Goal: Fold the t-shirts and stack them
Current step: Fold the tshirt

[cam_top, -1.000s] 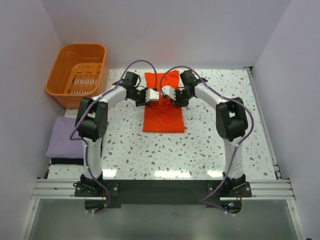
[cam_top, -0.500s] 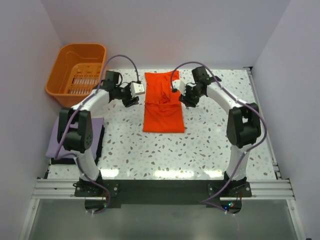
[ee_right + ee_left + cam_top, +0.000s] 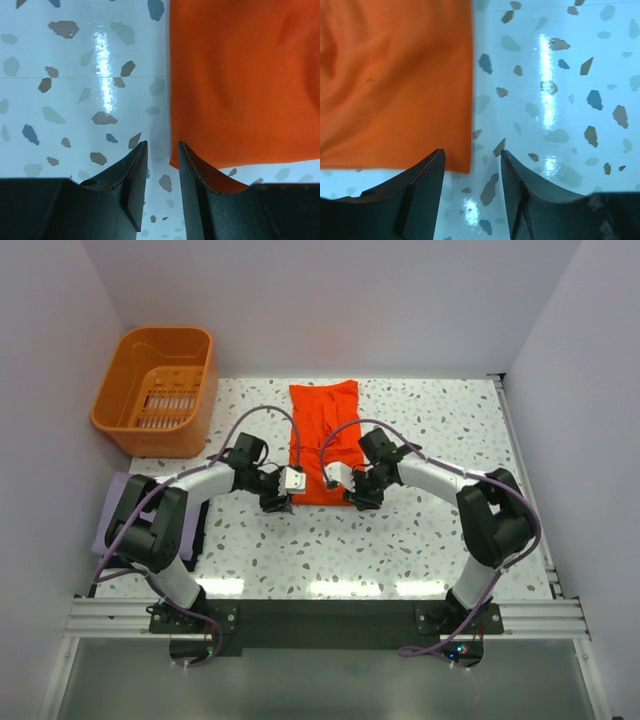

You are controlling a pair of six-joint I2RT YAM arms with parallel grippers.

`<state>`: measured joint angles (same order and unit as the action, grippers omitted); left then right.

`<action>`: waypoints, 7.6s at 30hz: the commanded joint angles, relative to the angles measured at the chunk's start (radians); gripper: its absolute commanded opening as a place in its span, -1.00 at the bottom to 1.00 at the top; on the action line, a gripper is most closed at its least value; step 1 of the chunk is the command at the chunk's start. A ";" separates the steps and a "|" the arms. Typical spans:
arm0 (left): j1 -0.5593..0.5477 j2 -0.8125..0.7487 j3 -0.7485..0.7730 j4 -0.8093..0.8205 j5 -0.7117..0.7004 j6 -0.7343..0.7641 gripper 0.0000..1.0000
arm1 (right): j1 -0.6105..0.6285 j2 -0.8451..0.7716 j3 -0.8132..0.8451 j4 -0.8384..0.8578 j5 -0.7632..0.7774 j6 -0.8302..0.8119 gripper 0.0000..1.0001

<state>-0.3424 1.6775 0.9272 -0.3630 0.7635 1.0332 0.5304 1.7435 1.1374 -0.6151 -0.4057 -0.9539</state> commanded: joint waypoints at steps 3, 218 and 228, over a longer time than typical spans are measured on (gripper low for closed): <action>-0.041 -0.019 -0.024 0.090 -0.021 0.056 0.06 | 0.008 0.036 -0.024 0.150 0.037 0.003 -0.32; -0.150 -0.338 -0.033 0.156 -0.112 -0.283 -0.14 | -0.061 0.709 1.051 -0.776 -0.271 0.400 -0.71; -0.004 -0.112 0.206 -0.194 0.074 -0.321 0.19 | -0.145 0.602 1.161 -0.899 -0.139 0.330 -0.18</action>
<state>-0.3717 1.4902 1.0458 -0.4095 0.7521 0.7399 0.4343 2.4645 2.2990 -1.3220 -0.5861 -0.5762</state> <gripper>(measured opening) 0.594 0.383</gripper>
